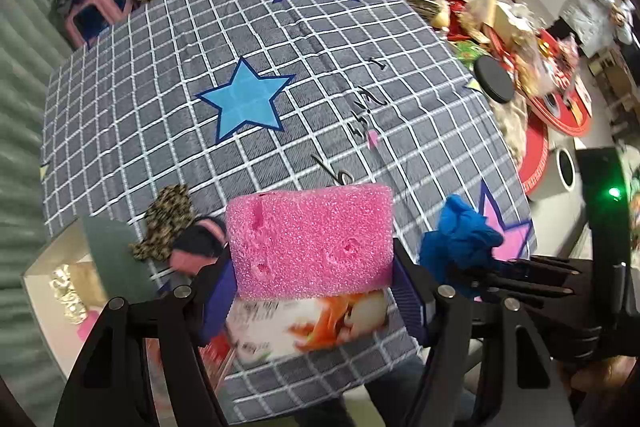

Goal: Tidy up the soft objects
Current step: 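Lift the pink foam block and blue cloth toward the white box with both tools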

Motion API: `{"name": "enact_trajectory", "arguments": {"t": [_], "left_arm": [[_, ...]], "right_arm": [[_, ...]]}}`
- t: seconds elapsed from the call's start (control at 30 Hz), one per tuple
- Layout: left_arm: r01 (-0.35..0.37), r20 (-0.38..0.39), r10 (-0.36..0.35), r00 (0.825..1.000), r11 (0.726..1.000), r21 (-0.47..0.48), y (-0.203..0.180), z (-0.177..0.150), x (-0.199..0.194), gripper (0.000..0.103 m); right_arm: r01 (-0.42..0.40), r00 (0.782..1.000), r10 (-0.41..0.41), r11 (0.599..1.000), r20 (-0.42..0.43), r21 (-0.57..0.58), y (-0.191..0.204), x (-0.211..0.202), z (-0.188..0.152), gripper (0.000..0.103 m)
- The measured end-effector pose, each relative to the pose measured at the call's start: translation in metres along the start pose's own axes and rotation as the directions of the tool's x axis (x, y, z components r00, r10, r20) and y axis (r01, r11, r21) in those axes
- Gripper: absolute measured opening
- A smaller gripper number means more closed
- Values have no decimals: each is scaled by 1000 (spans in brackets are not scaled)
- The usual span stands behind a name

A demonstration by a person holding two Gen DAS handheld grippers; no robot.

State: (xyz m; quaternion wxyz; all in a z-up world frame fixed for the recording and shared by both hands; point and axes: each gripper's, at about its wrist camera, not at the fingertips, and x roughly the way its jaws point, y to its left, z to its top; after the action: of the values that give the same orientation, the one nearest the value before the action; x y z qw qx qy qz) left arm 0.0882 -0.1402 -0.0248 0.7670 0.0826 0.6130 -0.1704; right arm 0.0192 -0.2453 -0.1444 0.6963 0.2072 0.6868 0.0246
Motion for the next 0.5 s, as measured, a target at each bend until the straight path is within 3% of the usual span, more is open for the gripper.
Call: {"name": "enact_trajectory", "arguments": {"t": [0.17, 0.5], "left_arm": [[17, 55, -19, 998, 999, 27, 7, -29, -29, 73], [-25, 171, 23, 985, 1000, 9, 39, -69, -83, 73]], "right_arm": [[-9, 1000, 9, 1000, 13, -21, 28, -4, -32, 18], [-13, 993, 23, 996, 114, -87, 85, -34, -64, 18]]}}
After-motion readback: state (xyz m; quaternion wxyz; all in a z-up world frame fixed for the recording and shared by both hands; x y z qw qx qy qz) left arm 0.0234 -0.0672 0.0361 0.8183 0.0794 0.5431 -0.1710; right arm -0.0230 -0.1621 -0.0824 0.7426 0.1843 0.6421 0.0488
